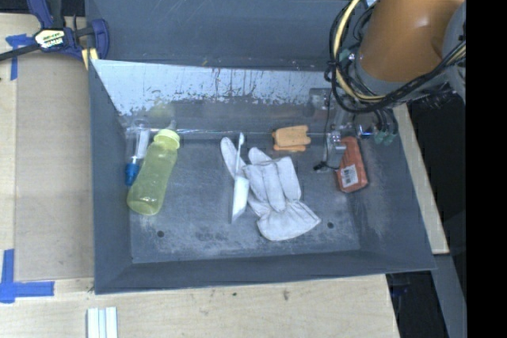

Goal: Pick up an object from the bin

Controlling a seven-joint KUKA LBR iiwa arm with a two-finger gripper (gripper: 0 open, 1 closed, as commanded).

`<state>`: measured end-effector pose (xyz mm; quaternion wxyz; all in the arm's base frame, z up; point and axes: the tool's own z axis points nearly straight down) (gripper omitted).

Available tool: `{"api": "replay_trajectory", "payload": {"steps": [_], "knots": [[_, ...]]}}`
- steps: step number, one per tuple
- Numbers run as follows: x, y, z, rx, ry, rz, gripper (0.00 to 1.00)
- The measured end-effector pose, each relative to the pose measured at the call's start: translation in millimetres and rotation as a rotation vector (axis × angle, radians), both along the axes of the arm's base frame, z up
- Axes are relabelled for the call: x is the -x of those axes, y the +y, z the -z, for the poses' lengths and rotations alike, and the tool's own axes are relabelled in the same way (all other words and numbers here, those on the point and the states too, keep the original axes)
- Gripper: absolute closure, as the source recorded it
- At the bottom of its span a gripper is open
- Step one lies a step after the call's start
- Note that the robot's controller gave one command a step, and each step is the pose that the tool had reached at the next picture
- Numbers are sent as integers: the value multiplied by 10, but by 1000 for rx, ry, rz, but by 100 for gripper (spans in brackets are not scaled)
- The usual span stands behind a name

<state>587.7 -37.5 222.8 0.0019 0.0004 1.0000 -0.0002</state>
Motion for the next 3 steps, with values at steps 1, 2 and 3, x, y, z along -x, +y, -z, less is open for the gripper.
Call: {"api": "replay_trajectory", "payload": {"steps": [1,2,3], "knots": [[-130,32,393,1,-9,-7,0],[-125,113,1090,1,-3,-83,0],[-141,131,1518,-2,-1,-89,0]]}}
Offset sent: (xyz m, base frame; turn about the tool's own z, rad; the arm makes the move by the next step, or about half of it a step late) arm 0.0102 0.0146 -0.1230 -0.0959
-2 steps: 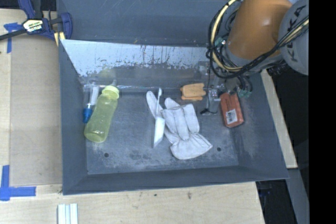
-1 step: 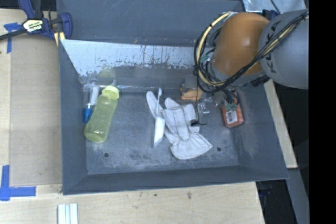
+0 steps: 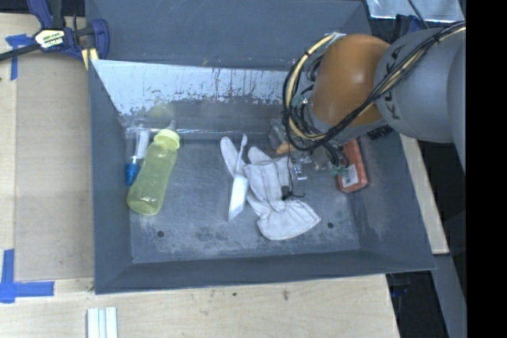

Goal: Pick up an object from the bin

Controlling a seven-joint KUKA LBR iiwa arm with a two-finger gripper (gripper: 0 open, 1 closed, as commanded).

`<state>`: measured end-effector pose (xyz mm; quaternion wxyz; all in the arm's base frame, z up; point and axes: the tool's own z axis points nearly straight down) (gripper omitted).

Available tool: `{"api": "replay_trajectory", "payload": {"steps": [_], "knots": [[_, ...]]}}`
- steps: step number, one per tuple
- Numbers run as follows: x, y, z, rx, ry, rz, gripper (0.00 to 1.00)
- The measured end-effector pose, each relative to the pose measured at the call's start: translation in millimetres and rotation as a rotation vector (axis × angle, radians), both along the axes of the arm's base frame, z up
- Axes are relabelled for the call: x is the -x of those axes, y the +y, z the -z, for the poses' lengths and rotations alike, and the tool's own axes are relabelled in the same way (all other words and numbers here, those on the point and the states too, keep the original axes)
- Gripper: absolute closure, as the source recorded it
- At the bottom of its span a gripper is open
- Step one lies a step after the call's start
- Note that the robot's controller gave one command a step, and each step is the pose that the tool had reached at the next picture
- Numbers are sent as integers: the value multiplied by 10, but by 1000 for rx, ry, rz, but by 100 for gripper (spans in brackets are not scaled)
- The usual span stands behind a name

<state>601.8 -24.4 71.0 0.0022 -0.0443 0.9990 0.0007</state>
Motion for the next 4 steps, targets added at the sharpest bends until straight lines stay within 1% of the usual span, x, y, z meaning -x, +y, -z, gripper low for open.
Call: {"api": "replay_trajectory", "payload": {"steps": [1,2,3,4], "knots": [[119,-183,-119,2,-1,56,100],[127,-180,-111,1,1,55,0],[127,-179,-110,1,1,55,0],[43,-247,-183,2,3,-137,0]]}}
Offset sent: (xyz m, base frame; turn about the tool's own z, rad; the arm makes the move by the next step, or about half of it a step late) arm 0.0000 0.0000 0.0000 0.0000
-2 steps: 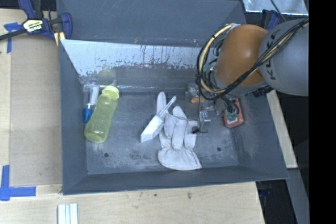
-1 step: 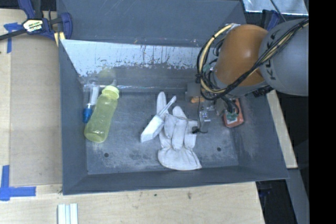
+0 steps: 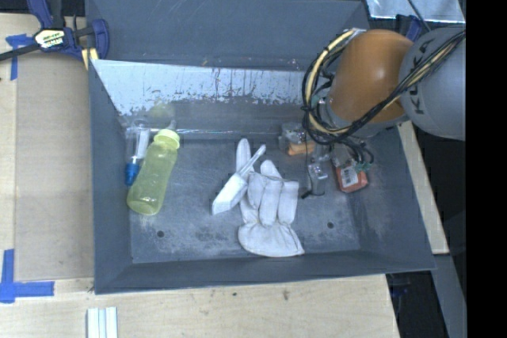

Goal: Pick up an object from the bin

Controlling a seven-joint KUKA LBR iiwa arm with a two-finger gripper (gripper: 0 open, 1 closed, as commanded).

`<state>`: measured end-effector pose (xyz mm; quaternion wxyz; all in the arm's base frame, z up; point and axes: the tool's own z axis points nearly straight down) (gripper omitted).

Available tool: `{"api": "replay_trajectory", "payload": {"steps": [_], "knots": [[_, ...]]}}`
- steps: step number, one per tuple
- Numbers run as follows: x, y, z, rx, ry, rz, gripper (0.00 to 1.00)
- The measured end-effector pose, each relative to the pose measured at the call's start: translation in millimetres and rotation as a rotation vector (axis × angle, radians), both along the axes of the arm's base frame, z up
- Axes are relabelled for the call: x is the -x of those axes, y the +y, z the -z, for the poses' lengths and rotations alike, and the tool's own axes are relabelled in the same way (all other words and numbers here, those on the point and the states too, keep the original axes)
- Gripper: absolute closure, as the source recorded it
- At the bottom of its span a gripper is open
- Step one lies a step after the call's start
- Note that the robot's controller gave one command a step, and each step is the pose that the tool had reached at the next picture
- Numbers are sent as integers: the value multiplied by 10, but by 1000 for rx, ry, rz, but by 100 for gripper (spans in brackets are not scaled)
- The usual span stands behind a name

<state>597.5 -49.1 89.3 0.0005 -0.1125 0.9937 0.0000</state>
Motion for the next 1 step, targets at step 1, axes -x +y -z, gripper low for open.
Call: {"api": "replay_trajectory", "payload": {"steps": [1], "knots": [[-18,136,62,1,-2,-246,0]]}}
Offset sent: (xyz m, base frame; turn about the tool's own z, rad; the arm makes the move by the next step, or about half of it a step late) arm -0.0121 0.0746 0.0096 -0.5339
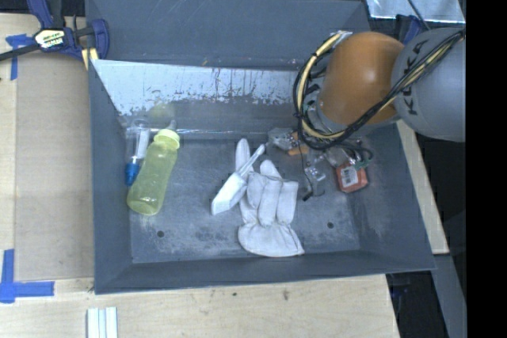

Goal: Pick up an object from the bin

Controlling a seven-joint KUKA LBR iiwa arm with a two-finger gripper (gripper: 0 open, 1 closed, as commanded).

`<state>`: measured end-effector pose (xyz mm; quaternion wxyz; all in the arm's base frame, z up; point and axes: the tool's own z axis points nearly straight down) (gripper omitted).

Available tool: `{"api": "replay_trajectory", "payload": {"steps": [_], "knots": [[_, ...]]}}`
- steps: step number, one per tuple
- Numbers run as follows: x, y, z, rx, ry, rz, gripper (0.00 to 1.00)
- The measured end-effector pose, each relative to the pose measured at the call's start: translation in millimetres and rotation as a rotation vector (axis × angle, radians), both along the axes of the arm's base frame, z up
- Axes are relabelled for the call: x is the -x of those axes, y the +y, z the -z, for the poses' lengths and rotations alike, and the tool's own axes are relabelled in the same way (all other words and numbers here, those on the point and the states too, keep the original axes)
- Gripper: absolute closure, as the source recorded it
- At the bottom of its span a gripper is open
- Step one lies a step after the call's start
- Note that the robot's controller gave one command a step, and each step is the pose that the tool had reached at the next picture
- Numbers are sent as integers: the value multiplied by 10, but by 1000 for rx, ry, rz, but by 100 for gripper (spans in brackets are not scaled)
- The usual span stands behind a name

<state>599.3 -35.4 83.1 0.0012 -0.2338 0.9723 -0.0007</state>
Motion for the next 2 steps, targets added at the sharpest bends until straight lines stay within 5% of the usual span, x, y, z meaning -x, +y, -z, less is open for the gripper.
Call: {"api": "replay_trajectory", "payload": {"steps": [1,2], "knots": [[87,404,-92,0,2,-235,0],[36,760,93,-4,-4,-160,100]]}}
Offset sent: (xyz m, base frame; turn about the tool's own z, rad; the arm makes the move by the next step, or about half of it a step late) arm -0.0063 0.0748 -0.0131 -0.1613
